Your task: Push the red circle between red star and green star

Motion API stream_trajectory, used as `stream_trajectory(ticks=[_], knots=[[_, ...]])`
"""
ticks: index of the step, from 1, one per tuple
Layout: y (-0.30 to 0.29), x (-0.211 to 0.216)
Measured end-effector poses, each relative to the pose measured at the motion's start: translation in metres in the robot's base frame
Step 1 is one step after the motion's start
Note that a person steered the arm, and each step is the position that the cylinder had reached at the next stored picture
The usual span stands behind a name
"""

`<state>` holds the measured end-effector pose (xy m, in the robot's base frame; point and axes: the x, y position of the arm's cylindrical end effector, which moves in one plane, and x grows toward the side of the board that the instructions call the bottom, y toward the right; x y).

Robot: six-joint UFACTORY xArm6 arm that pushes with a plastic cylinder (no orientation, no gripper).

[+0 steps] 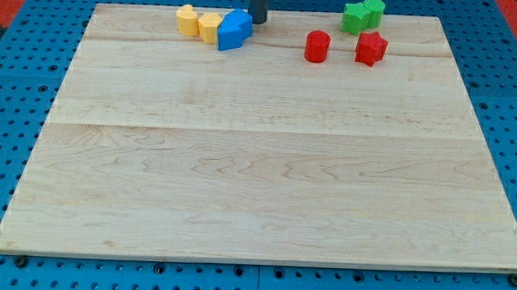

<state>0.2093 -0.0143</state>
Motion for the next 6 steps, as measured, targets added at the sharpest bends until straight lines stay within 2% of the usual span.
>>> stream_trajectory(ticks=[1,2,3,5,6], knots=[[0.053,0.015],[0.038,0.047],[0.055,0.079],[0.134,0.051],[0.12,0.079]])
